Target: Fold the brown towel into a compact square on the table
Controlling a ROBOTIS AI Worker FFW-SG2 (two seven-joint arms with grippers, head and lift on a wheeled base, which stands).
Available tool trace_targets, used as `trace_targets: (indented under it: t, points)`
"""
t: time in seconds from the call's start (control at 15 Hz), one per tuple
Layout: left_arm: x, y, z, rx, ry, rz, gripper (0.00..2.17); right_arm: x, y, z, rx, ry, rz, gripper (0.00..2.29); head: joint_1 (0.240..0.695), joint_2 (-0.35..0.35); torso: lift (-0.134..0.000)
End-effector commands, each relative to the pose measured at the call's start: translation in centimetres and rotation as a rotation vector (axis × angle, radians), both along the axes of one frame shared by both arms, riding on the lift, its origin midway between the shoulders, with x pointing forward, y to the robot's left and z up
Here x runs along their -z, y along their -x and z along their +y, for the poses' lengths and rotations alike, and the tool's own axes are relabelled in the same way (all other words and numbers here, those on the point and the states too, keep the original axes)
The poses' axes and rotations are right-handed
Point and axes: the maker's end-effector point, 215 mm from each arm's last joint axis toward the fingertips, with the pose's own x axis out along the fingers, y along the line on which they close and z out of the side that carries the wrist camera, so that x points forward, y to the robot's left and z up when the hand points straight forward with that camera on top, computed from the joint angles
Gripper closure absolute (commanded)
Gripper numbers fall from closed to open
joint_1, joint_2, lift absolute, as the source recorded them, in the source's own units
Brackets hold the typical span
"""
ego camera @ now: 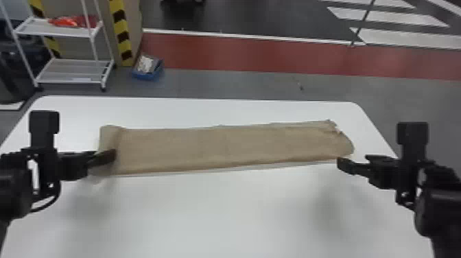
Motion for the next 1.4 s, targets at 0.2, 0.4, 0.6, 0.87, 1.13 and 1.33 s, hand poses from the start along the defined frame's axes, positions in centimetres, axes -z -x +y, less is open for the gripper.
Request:
trace_targets:
  t: [0.2,0.4,0.6,0.87,1.13,1.33]
  points:
    - [-2.1,3.5,-1.0,0.047,0.051,-0.010,1.83,0.4,0.6,-0.4,0.006,-0.002,0.008,0.20,0.695,-0.157,-0.123]
    - [-4.5,7.4,0.2,0.045,0.090,-0.005,1.83,0.5,1.0,-0.3,0.001,-0.011,0.007,0.20,0.695,-0.167,-0.123]
    - [-6.8,10.3,3.6,0.030,0.087,-0.039,1.83,1.0,1.7,-0.2,-0.008,-0.010,0.003,0.20,0.695,-0.161,-0.123]
    - [-8.5,12.3,9.3,-0.027,0.082,-0.048,1.83,1.0,2.3,0.4,-0.020,-0.017,-0.003,0.20,0.695,-0.105,-0.123]
    - [-10.0,12.4,9.7,-0.035,0.070,-0.052,1.83,0.8,3.1,0.6,-0.027,-0.012,-0.003,0.20,0.695,-0.053,-0.123]
    - [-11.8,11.6,3.1,0.023,0.088,-0.040,1.83,0.7,4.2,0.2,-0.018,-0.020,-0.005,0.20,0.695,-0.049,-0.123]
